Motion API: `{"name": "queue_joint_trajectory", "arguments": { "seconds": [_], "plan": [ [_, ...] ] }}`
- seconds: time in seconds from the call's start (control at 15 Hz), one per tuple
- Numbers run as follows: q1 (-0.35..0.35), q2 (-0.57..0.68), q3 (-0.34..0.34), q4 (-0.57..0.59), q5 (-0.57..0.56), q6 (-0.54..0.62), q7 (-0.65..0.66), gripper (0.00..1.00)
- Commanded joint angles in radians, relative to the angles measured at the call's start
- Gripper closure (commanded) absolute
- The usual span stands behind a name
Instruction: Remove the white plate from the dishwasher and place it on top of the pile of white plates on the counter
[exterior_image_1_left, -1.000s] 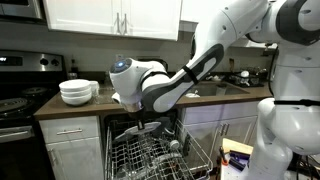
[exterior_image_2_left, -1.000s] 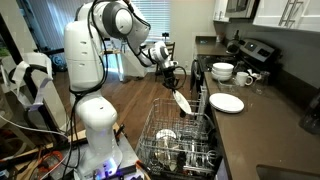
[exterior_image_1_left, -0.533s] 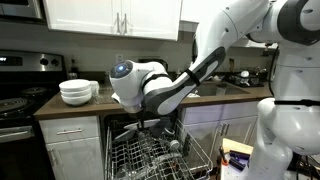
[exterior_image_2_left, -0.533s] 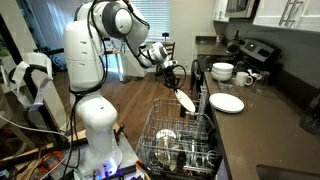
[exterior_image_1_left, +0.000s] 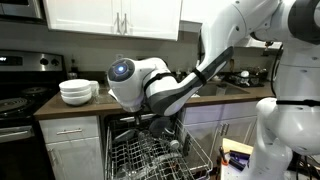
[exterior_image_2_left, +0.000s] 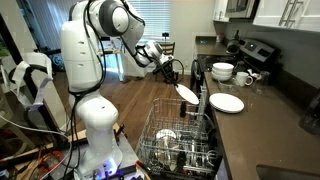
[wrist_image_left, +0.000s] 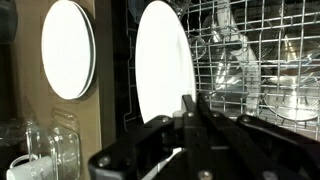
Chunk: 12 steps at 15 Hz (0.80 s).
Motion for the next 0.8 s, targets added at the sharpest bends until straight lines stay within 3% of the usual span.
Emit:
{"name": "queue_joint_trajectory", "arguments": {
  "seconds": [0.0,0.4,0.73],
  "plan": [
    [0.013,-0.044,0.013,-0.023,-0.074,-0.047,0.076,0.96],
    [0.023,-0.038,0.026,-0.019,-0.135,-0.139,0.192,0.96],
    [0.012,0.004,0.024,-0.002,-0.093,-0.100,0.152,0.95]
  ]
}}
